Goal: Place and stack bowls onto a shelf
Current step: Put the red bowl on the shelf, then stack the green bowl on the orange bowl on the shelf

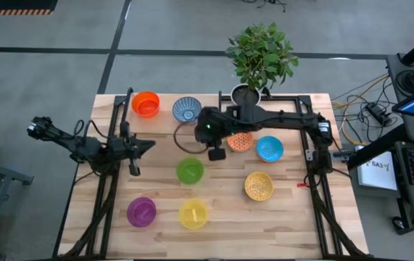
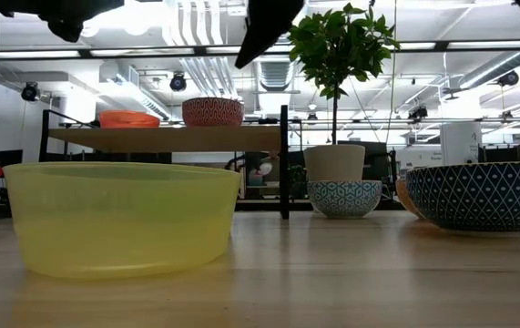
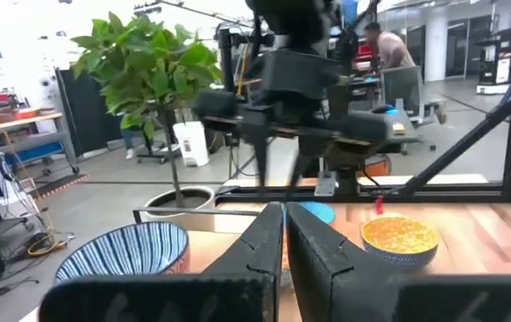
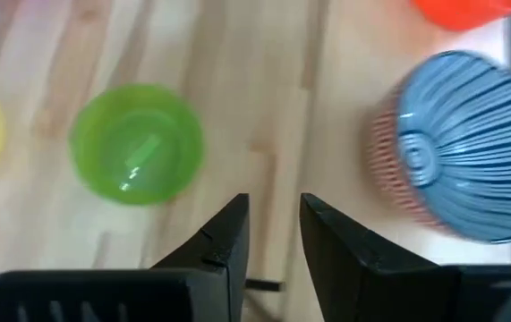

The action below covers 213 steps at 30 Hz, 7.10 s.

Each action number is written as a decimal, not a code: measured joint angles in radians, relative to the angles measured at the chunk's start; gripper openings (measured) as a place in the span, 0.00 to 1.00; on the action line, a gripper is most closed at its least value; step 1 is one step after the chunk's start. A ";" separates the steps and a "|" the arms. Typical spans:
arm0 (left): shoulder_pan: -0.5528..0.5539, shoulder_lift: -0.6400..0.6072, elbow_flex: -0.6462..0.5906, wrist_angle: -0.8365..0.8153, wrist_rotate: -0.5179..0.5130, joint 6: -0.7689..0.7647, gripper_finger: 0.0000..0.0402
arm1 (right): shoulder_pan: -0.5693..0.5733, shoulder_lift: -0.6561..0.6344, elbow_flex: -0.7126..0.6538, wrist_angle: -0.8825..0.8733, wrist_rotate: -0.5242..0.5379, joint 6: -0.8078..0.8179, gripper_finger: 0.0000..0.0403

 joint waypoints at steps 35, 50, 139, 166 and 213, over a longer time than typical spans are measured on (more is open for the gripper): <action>0.484 0.534 0.204 -0.247 0.142 -0.341 0.00 | 0.190 -0.756 -1.188 0.988 0.000 0.057 0.08; 0.570 0.756 0.384 -0.315 0.113 -0.281 0.00 | 0.190 -0.770 -1.189 0.977 0.000 0.052 0.08; 0.291 0.719 0.908 -1.414 0.123 -0.455 0.00 | 0.190 -0.770 -1.189 0.951 0.000 0.051 0.08; 0.938 0.683 0.810 -1.225 0.386 -0.126 0.00 | 0.190 -0.771 -1.189 0.950 0.001 0.042 0.08; 0.949 0.726 0.811 -1.172 0.333 -0.124 0.23 | 0.190 -0.766 -1.189 0.950 0.001 0.042 0.08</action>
